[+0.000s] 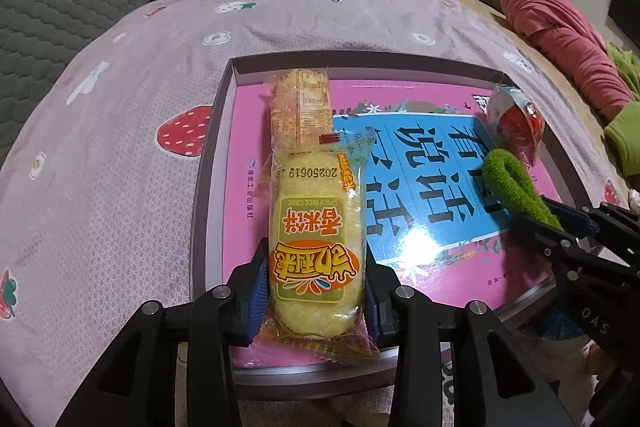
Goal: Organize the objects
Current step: 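Lower the yellow cake onto the book and open the left gripper while the right lowers the ring, then withdraw both open tools from the tray and back away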
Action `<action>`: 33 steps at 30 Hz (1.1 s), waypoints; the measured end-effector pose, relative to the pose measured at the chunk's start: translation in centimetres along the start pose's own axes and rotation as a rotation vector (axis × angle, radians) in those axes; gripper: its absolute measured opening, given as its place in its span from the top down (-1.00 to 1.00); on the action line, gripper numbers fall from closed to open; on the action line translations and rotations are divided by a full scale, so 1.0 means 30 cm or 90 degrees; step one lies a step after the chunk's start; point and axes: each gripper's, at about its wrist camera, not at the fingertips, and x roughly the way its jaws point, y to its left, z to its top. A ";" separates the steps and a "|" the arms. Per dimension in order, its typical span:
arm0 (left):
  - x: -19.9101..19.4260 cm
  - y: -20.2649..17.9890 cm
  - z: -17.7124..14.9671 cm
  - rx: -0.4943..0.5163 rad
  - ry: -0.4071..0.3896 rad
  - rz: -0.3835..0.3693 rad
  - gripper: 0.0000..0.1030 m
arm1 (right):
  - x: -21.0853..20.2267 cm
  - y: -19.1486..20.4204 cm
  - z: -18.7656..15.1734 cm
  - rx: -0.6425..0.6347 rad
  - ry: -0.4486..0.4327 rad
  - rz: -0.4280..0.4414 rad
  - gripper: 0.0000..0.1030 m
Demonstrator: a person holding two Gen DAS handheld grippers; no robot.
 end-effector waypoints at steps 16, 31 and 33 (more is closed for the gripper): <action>-0.010 -0.001 0.005 0.003 -0.004 0.002 -0.11 | 0.004 -0.009 0.003 0.010 0.003 -0.005 0.18; -0.080 0.026 0.024 -0.020 -0.041 0.006 -0.51 | -0.029 -0.011 0.012 0.017 -0.014 -0.034 -0.27; -0.090 0.034 0.026 -0.024 -0.046 0.012 -0.51 | -0.035 -0.015 0.014 0.020 -0.018 -0.037 -0.31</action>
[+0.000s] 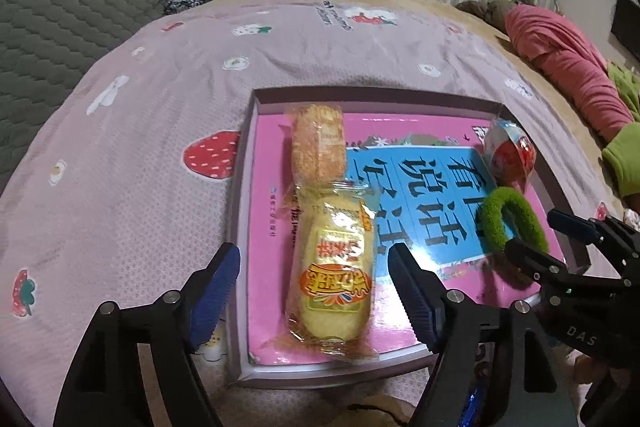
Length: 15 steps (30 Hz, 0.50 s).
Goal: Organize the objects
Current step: 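Withdraw both open tools from the tray and back away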
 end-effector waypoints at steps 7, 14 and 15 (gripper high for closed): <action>-0.056 0.014 0.009 -0.007 -0.021 0.001 -0.58 | -0.071 -0.006 0.016 0.010 -0.039 -0.002 -0.37; -0.168 0.022 0.023 -0.014 -0.064 0.000 -0.62 | -0.208 0.008 0.034 0.005 -0.105 -0.020 -0.59; -0.187 0.020 0.022 -0.013 -0.071 -0.001 -0.63 | -0.236 0.014 0.035 0.004 -0.115 -0.018 -0.64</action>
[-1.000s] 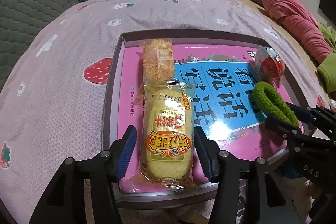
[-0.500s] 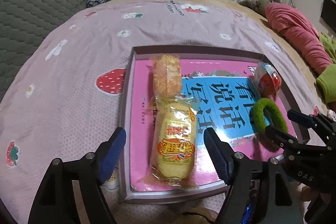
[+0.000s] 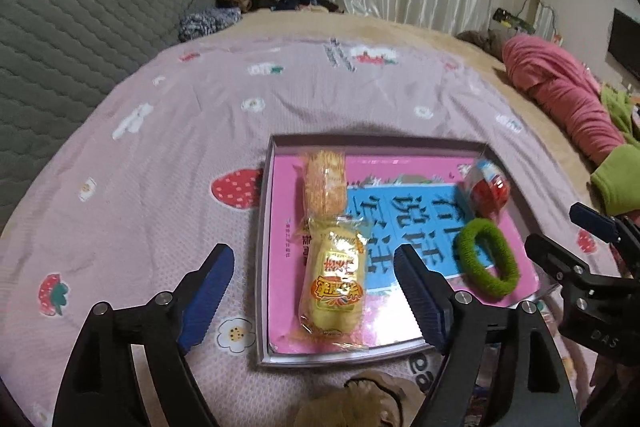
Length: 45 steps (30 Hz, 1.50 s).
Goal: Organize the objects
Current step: 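Withdraw both open tools from the tray and back away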
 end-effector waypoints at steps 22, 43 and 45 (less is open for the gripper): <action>-0.480 0.034 -0.172 -0.055 -0.045 -0.011 -0.68 | -0.593 0.051 -0.048 0.010 -0.116 -0.019 -0.98; -0.880 -0.011 -0.265 -0.021 -0.077 0.009 -0.68 | -0.953 0.068 -0.139 -0.003 -0.137 -0.038 -0.98; -0.896 -0.015 -0.281 -0.016 -0.074 0.013 -0.68 | -0.967 0.072 -0.156 -0.002 -0.137 -0.036 -0.98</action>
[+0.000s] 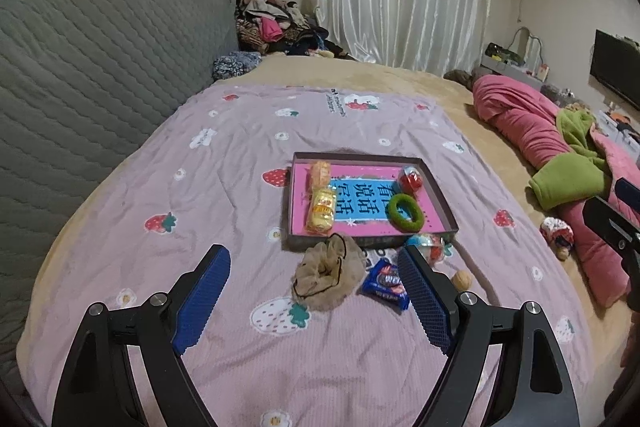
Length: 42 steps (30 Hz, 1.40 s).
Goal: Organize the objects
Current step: 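Withdraw both open tools from the tray and back away, then move the left tool toward the beige scrunchie while the right approaches the large Kinder egg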
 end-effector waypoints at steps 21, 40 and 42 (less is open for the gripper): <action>-0.040 -0.040 -0.170 0.019 0.036 -0.008 -0.68 | -0.024 0.052 -0.182 -0.009 0.060 0.008 -0.98; 0.099 -0.050 -0.294 0.030 0.102 -0.014 -0.68 | 0.074 0.046 -0.287 -0.007 0.109 0.009 -0.98; 0.118 -0.046 -0.307 0.031 0.109 -0.010 -0.68 | 0.083 0.047 -0.299 -0.007 0.114 0.011 -0.98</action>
